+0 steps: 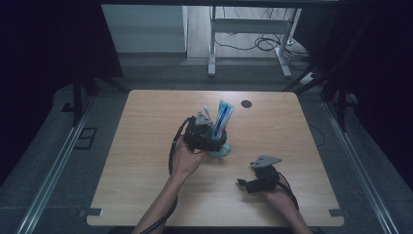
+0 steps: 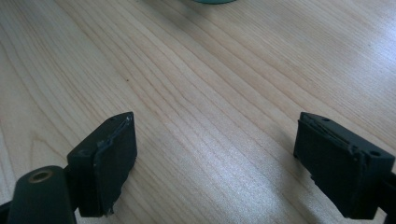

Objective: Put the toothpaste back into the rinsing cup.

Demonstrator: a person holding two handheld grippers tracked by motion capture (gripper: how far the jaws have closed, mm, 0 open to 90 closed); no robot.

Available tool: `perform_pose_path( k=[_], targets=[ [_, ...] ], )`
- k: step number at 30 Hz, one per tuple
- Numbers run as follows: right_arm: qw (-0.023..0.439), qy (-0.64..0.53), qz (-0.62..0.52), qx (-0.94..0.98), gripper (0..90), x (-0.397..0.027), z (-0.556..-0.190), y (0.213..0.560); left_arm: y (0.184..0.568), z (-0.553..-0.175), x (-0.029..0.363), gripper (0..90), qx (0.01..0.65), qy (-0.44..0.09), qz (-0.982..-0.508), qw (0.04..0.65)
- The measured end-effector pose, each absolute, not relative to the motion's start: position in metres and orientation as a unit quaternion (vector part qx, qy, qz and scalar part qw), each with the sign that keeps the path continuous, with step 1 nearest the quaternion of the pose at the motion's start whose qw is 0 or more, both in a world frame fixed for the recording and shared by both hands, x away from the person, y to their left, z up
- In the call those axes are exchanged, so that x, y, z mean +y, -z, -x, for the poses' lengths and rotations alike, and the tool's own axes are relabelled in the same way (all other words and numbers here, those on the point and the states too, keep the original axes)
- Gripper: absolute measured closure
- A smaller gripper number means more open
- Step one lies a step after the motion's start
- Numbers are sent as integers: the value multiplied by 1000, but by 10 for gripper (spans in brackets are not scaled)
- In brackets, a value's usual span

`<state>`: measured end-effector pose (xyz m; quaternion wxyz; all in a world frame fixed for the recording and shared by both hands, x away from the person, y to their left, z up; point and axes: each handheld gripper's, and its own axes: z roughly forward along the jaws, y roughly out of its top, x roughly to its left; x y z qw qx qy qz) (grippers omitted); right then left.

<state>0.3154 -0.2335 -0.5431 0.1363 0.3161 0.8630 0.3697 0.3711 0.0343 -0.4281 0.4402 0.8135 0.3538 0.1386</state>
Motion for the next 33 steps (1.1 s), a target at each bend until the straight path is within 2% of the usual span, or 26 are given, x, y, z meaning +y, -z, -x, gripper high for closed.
perform_pose_path(
  k=[13,33],
  targets=[
    [136,-370,-317,863,132,-233,-315,543,429,-354,43,23,342,-147,-821,433],
    [136,-370,-317,863,132,-233,-315,543,451,-333,69,8,349,-139,-815,441]
  ],
)
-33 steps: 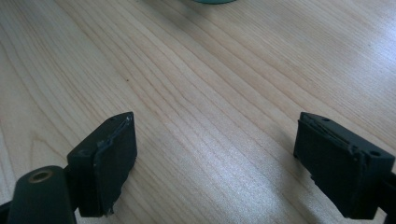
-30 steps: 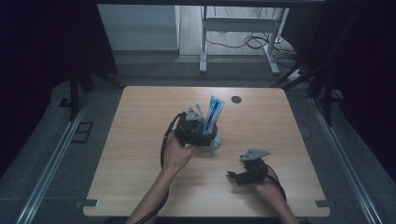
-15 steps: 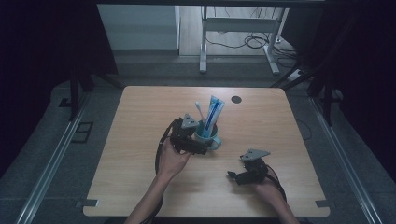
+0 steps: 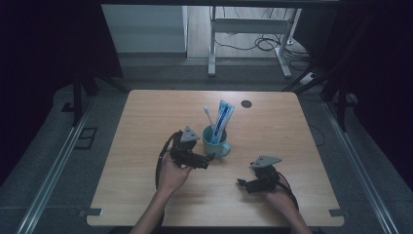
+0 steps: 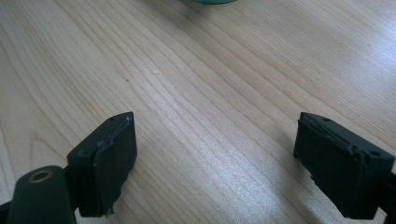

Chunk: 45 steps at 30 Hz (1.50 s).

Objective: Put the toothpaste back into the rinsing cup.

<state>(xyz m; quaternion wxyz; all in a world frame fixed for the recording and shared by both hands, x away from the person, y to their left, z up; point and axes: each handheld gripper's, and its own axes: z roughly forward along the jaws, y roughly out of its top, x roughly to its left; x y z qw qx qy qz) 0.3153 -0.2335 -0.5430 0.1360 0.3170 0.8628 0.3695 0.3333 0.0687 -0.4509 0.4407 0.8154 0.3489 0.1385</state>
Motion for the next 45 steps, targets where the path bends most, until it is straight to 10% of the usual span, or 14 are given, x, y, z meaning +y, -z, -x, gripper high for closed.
perform_pose_path(
  k=[45],
  targets=[
    [136,-369,-317,863,132,-233,-315,543,545,-280,112,0,400,-140,-845,326]
  ],
)
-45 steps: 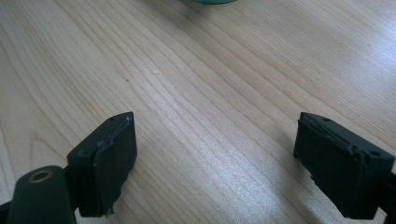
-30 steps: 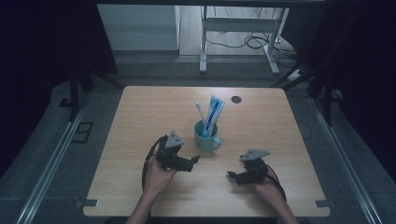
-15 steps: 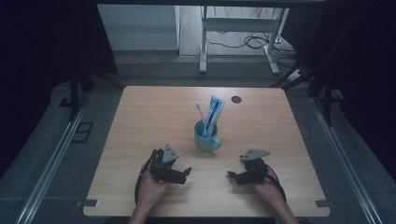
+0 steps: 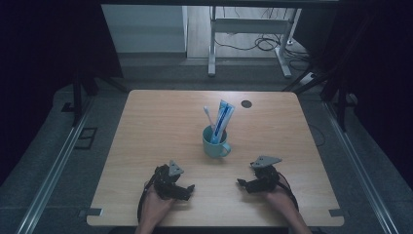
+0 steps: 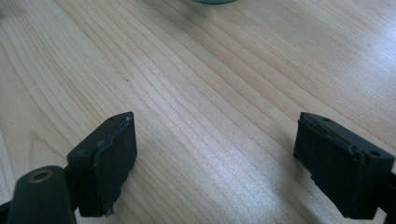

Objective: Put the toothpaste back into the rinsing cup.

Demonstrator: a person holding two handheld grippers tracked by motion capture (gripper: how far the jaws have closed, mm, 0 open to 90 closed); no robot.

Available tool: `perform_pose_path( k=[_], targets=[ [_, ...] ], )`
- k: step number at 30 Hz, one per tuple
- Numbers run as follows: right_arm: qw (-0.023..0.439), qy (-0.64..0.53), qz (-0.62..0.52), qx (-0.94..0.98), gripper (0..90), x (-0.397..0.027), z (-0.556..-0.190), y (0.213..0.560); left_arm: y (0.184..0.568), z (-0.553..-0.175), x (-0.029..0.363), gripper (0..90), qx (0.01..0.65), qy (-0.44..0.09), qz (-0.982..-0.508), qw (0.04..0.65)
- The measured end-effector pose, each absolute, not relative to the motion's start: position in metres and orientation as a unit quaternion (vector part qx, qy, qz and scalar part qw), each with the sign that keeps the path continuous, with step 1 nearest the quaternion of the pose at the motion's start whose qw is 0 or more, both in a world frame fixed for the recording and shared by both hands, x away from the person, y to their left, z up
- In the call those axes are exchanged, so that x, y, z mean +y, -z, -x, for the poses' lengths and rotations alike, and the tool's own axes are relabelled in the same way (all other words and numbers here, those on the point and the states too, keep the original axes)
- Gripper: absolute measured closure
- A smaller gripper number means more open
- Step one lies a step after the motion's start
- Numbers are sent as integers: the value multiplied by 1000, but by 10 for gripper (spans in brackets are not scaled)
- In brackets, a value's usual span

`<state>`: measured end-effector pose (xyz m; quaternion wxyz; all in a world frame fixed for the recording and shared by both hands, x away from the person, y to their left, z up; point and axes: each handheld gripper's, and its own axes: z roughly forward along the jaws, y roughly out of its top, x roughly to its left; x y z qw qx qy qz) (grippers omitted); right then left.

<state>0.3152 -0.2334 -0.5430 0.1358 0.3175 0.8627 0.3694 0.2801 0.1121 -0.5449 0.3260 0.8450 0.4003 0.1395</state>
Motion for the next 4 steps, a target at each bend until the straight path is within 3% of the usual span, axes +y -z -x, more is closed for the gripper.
perform_pose_path(
  k=[4],
  targets=[
    [136,-369,-318,863,132,-233,-315,543,545,-280,112,0,401,-139,-845,325]
  ],
)
